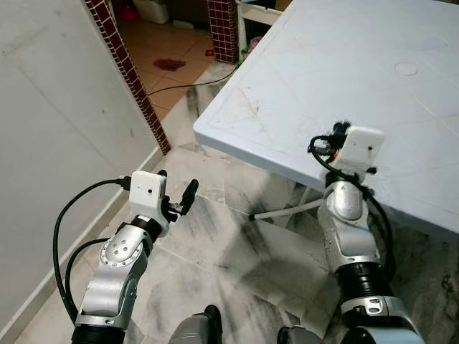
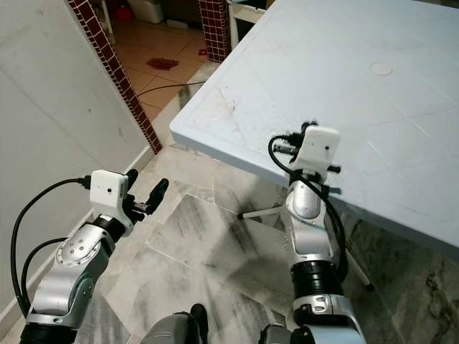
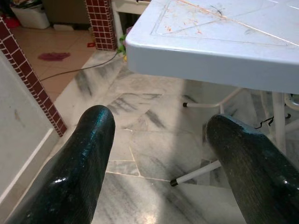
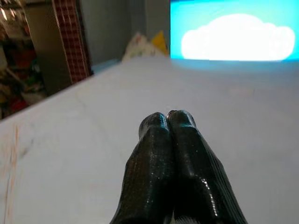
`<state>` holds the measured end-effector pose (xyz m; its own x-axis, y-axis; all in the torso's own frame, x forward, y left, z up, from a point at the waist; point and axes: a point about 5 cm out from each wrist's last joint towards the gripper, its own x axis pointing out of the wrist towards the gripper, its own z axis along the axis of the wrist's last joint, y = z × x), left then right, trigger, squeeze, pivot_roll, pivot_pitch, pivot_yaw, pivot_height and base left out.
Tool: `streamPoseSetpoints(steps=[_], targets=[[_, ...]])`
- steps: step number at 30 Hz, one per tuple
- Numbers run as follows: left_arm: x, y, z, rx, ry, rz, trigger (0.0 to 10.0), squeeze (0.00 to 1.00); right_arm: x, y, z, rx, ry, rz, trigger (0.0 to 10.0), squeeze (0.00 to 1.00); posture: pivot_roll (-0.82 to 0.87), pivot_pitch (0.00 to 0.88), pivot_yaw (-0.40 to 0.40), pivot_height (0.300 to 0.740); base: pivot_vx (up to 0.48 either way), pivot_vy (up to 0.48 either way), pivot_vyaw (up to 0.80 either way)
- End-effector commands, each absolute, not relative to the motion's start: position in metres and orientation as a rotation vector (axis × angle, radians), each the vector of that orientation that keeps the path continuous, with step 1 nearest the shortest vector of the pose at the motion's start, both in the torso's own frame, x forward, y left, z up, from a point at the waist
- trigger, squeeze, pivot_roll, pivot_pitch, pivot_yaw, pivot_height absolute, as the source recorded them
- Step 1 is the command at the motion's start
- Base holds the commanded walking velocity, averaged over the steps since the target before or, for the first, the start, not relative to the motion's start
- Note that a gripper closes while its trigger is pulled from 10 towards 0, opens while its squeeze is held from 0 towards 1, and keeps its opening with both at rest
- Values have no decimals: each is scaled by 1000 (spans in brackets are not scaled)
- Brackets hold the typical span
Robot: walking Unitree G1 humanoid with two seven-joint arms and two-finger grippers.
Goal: Hang keys on a hook
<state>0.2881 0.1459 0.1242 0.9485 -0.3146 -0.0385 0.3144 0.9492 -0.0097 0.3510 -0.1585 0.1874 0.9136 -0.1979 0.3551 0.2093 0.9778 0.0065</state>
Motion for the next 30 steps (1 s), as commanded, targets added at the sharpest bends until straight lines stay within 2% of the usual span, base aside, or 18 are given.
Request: streamPoseSetpoints(steps=[1, 9, 17, 18, 20, 21, 30], targets=[[287, 150, 120, 7, 55, -300, 10000, 0, 350, -155, 199, -46, -418, -203, 0, 0, 42, 197, 132, 740, 0, 0, 0], [287, 149, 119, 3, 56, -300, 10000, 0, 350, -157, 204, -63, -433, -204, 0, 0, 39, 196, 127, 740, 0, 0, 0], [288, 147, 118, -4, 56, -299, 10000, 0, 348, -143, 216, -92, -468, -129, 0, 0, 32, 194, 117, 740, 0, 0, 0], [288, 146, 118, -7, 56, -297, 10000, 0, 347, -138, 217, -80, -466, -100, 3412, 0, 30, 194, 113, 740, 0, 0, 0], [288, 146, 117, -8, 56, -296, 10000, 0, 346, -135, 218, -69, -463, -82, 3412, 0, 30, 194, 113, 740, 0, 0, 0], [288, 145, 117, -15, 53, -292, 10000, 0, 343, -133, 218, -59, -456, -70, 10000, 0, 24, 190, 106, 740, 0, 0, 0], [292, 140, 119, -33, 26, -265, 10000, 0, 330, -140, 216, -117, -441, -69, 10000, 0, -2, 174, 84, 740, 0, 0, 0]])
